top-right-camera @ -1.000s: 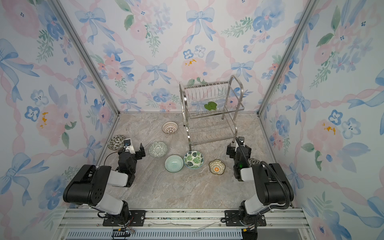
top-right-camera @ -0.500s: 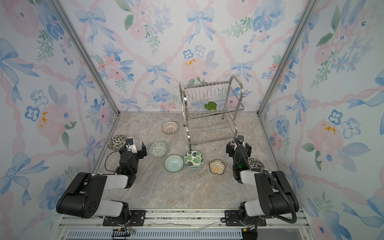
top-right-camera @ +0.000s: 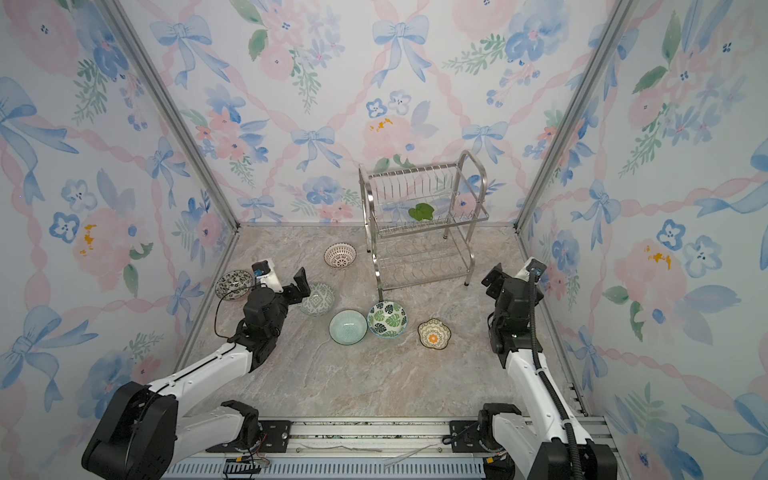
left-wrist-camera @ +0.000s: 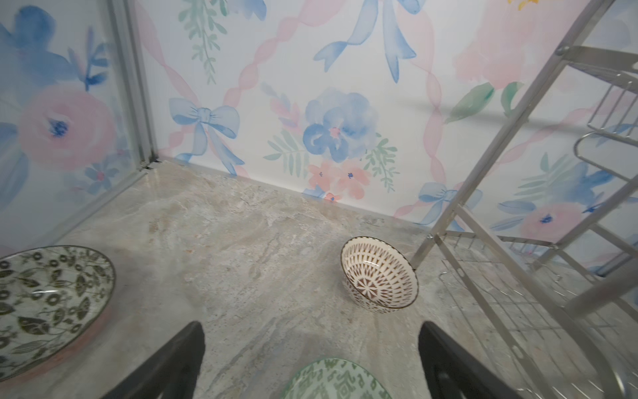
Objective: Load the bowls into the dish rack
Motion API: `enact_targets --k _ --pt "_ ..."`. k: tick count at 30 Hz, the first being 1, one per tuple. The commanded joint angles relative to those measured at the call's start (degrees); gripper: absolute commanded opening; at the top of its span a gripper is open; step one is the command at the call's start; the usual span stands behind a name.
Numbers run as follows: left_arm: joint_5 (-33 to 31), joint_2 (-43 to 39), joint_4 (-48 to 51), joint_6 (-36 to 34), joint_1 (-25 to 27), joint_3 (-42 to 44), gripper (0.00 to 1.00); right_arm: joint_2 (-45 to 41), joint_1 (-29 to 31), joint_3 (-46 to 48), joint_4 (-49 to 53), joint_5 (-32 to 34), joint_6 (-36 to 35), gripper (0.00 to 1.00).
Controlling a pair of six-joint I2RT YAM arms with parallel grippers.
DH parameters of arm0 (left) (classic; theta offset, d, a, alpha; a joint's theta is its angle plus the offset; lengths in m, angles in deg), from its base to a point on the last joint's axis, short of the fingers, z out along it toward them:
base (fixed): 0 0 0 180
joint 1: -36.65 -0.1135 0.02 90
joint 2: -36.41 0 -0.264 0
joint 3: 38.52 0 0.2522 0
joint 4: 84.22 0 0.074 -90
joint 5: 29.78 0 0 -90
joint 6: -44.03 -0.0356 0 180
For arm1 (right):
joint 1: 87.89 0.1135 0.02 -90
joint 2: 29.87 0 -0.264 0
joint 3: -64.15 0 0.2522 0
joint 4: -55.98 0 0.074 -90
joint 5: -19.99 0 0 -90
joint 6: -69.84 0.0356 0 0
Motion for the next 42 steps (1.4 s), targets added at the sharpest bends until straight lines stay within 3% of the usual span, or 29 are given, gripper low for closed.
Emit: enact_targets --k 1,5,11,15,23,28,42 --pt "8.8 4.0 7.7 7.4 3.2 -5.4 0.98 7.2 -1.1 -6.1 6.3 -10.1 5.1 0.97" --pt "7.1 6.6 10.4 8.1 8.3 -9.6 0.98 17.3 -1.1 -13.0 5.8 -17.2 4.9 0.97" --pt "5.4 11.8 15.0 6.0 13.7 -17.6 0.98 23.9 -1.1 -15.1 -1.6 -22.8 6.1 0.97" --pt "3.9 13.8 17.7 6.4 15.0 -20.4 0.98 28.1 -0.9 -16.4 -5.7 -26.1 7.3 0.97" --pt "3.6 12.2 18.8 7.2 15.6 -19.7 0.98 35.3 2.2 -20.9 -8.1 -26.4 4.7 0.97" --pt "1.3 10.7 19.2 6.5 15.6 -18.0 0.98 36.3 4.2 -21.6 -8.0 -26.3 4.7 0.97" --pt "-2.4 12.8 28.3 6.4 15.6 -22.3 0.98 27.0 11.2 -12.0 -6.8 -21.6 6.6 0.97"
